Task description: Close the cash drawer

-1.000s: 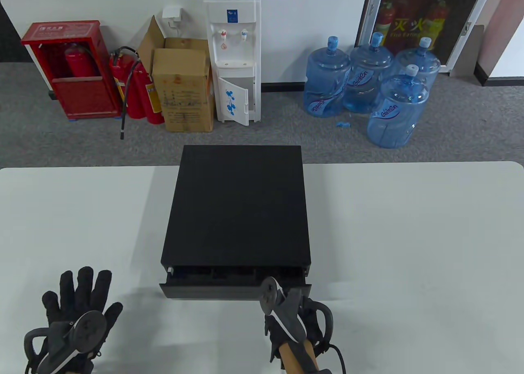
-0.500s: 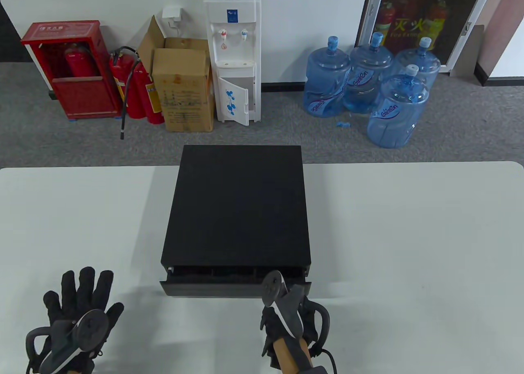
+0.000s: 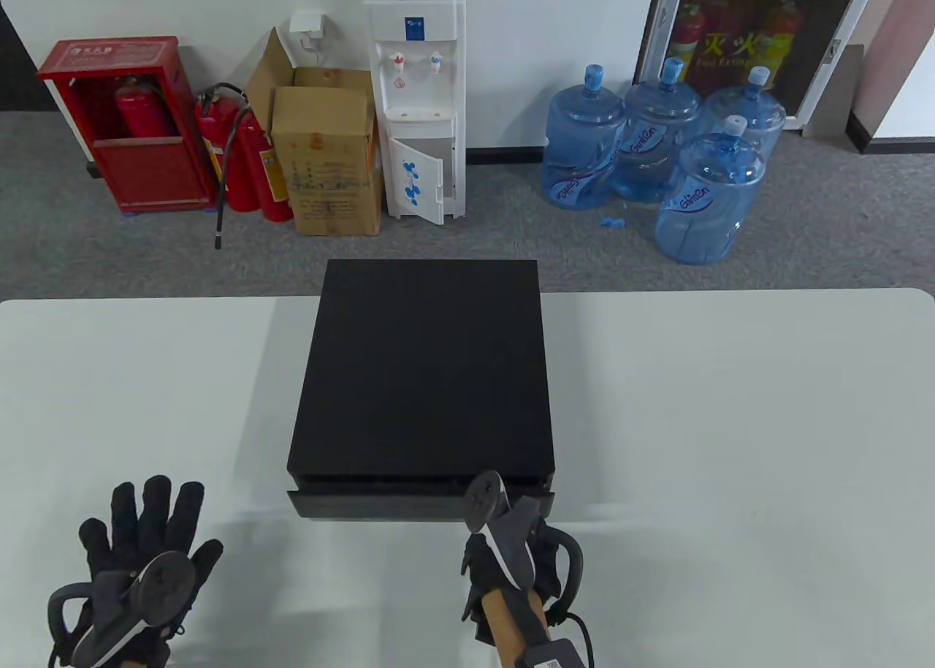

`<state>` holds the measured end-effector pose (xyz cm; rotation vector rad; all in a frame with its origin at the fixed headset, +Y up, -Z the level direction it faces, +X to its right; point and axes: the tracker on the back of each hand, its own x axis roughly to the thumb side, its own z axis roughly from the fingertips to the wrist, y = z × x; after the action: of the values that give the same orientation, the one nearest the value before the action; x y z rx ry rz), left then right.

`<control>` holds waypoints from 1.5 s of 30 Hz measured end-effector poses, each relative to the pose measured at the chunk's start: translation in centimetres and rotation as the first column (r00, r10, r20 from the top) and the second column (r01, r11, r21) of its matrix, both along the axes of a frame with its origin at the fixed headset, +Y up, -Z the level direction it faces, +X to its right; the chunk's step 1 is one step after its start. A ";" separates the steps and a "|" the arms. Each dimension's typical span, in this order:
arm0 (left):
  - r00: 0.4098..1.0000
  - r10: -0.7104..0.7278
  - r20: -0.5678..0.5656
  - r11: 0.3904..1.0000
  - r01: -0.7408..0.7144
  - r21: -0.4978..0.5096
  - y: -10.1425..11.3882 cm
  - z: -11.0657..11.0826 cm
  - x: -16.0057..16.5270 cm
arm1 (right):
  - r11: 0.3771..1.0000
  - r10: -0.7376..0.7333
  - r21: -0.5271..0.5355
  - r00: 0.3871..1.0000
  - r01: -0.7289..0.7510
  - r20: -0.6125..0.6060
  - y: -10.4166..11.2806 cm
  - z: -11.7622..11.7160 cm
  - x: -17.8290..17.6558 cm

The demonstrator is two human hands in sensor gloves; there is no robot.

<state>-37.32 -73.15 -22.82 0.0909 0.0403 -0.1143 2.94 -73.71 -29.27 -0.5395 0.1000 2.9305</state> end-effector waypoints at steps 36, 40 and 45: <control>1.000 -0.005 0.004 0.999 0.005 -0.044 -0.4 -0.2 0.5 | 0.998 -0.055 -0.019 0.998 0.056 0.030 0.3 -2.2 0.3; 1.000 -0.006 0.002 0.999 0.006 -0.044 -0.4 -0.2 0.5 | 0.996 -0.074 -0.047 0.997 0.075 0.035 0.3 -2.5 0.6; 1.000 -0.008 0.002 0.999 0.008 -0.047 -0.4 -0.2 0.5 | 0.982 -0.167 -0.081 0.984 0.172 0.066 0.0 -2.9 1.4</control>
<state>-36.84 -73.59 -23.04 0.0443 0.0358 -0.1233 4.29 -73.68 -32.21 -0.5979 0.2532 2.7518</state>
